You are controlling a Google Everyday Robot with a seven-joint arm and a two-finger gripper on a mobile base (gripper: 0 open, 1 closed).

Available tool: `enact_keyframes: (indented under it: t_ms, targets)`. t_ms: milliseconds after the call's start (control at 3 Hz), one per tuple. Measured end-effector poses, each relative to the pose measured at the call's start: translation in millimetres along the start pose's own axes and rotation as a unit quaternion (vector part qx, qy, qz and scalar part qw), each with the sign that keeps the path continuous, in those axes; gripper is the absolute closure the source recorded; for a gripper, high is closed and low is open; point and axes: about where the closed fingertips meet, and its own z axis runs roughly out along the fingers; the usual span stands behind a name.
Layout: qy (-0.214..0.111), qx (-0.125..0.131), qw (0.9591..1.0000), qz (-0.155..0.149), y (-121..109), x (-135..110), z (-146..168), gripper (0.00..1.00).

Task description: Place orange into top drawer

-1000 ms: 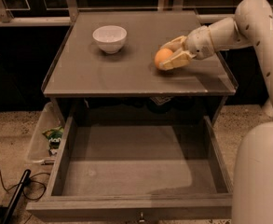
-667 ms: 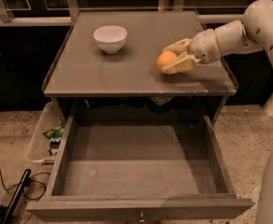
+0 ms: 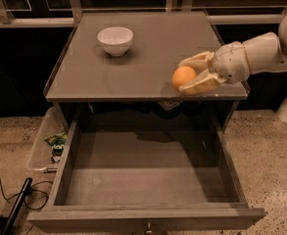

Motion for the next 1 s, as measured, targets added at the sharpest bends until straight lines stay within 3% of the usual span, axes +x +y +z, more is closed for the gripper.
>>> enact_keyframes:
  t_ms: [333,667,1000]
  targets:
    - [0.019,0.013,0.9996,-0.013,48.8,4.0,-14.6,1.00]
    - [0.048,0.029,0.9984,0.003,93.8,27.5,-17.0,1.00]
    - [0.082,0.052,0.9937,0.057,137.3,78.1,15.1,1.00]
